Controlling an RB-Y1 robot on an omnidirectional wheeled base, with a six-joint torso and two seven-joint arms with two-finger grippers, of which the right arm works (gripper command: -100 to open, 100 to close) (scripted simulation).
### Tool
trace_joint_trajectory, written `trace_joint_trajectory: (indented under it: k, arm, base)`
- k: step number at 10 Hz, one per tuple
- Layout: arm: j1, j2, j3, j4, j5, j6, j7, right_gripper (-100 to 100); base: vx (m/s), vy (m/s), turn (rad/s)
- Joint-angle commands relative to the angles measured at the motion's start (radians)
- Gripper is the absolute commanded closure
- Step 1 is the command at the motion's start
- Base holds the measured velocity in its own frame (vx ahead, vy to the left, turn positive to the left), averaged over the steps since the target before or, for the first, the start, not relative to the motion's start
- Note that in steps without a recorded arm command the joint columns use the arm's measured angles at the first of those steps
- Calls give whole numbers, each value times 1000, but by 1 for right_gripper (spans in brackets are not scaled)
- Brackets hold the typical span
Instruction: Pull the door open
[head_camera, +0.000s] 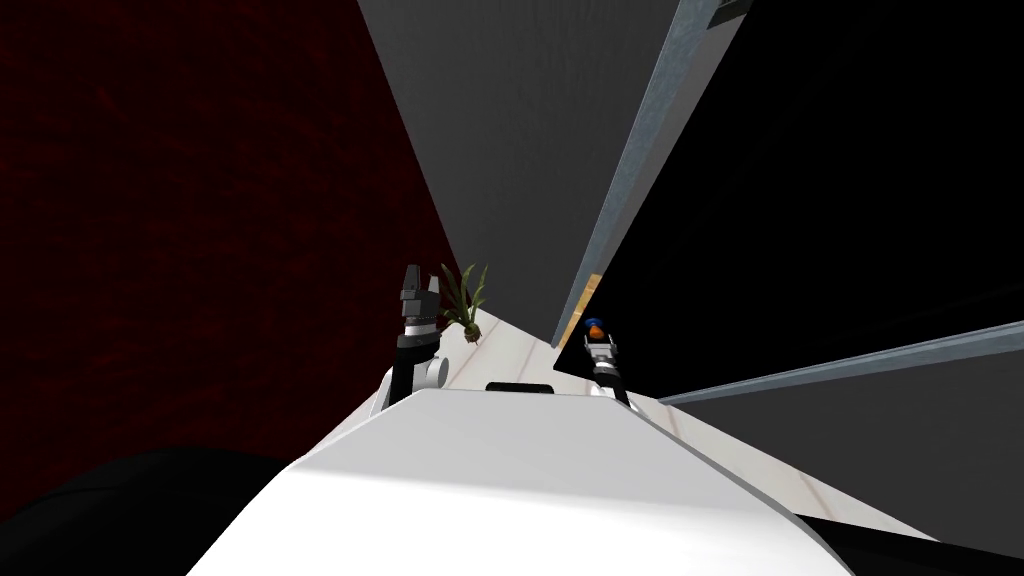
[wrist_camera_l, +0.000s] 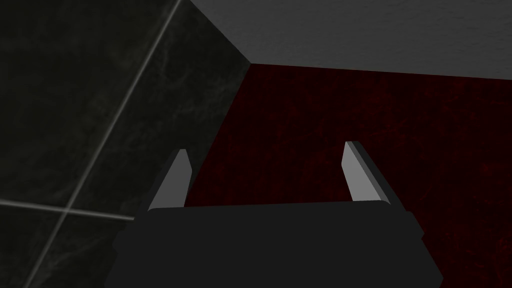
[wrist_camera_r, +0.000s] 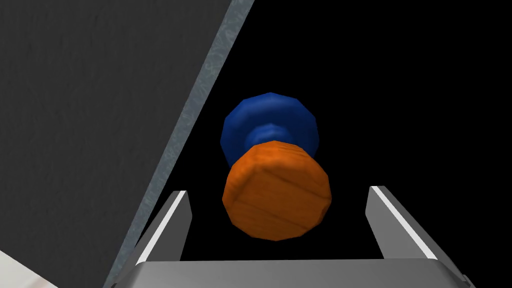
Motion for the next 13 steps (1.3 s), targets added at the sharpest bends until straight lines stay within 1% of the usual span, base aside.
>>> trace_joint_trajectory:
  k: [1,2,3,7,8,11,13]
  arm:
    - [6,7,12,-19,-23,3,-50,-100]
    - [9,12,19,-31,-37,4,-76,-100]
    - [9,12,19,-31,-37,4,-82,-100]
    - [25,32,50,-80,-94,9,-196,-100]
    - [25,32,50,-80,-94,9,-203,-100]
    - [35,44,69,-111,-130,13,-280,-100]
    - [40,51,78,-126,-148,14,-319,-100]
  base:
    - [-91,-16,26]
    - [-81,-21,38]
    - [-55,-19,13]
    - [-84,-14,29]
    - [-74,-22,10]
    - [-72,-17,23]
    - [-96,-24,21]
